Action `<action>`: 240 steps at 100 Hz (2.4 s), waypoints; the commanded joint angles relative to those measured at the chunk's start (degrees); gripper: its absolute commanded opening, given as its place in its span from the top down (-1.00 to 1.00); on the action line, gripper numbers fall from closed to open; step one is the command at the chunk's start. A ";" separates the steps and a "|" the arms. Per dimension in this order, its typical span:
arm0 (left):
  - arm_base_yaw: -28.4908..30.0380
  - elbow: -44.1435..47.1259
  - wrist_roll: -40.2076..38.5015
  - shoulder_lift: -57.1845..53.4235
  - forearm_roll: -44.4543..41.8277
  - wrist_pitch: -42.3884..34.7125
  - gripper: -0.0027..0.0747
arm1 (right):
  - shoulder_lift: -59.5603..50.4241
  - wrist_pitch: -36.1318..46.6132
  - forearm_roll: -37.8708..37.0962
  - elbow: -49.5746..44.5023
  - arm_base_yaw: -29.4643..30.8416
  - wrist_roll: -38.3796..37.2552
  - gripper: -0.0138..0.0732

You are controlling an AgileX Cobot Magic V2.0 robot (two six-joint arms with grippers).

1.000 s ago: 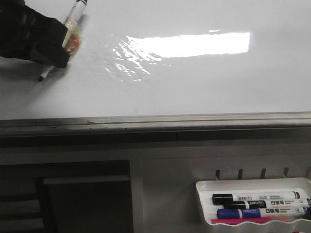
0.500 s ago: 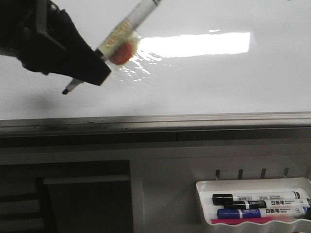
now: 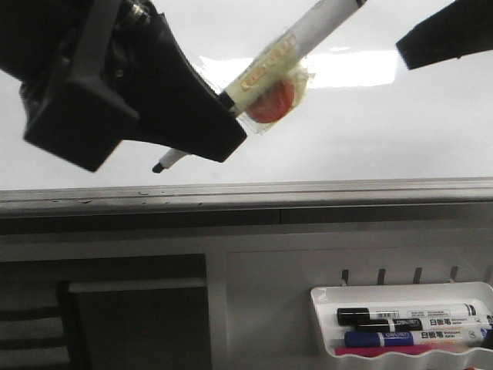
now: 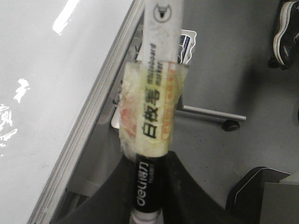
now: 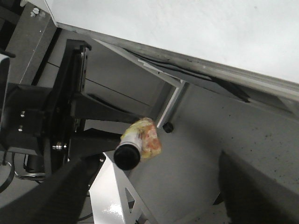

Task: Write number 7 on whiteboard

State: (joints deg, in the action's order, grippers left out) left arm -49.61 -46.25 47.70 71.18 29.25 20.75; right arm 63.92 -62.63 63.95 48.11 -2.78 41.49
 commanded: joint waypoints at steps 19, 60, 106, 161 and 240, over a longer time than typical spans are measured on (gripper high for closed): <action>-0.39 -1.64 0.01 -1.66 0.90 -3.72 0.98 | 3.14 2.17 6.08 2.87 -6.43 3.34 -0.48; -0.39 -1.64 0.01 -1.66 0.90 -5.55 0.98 | 7.30 0.91 5.68 5.66 -9.68 6.04 0.37; -0.14 -1.64 -0.09 -1.66 3.87 -7.63 0.29 | 7.51 -0.02 5.68 5.66 -9.68 9.13 0.85; 11.93 -0.23 -0.52 -14.40 13.57 -12.75 -0.34 | -3.39 17.67 4.48 -1.07 -9.68 11.18 0.82; 43.36 5.39 -0.52 -21.05 32.66 -9.63 -0.34 | -0.12 32.76 37.29 -5.46 -9.68 48.23 0.82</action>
State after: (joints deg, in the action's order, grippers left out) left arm -6.37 -39.30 47.70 50.91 60.56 12.51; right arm 62.14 -29.69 93.34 40.67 -12.59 83.87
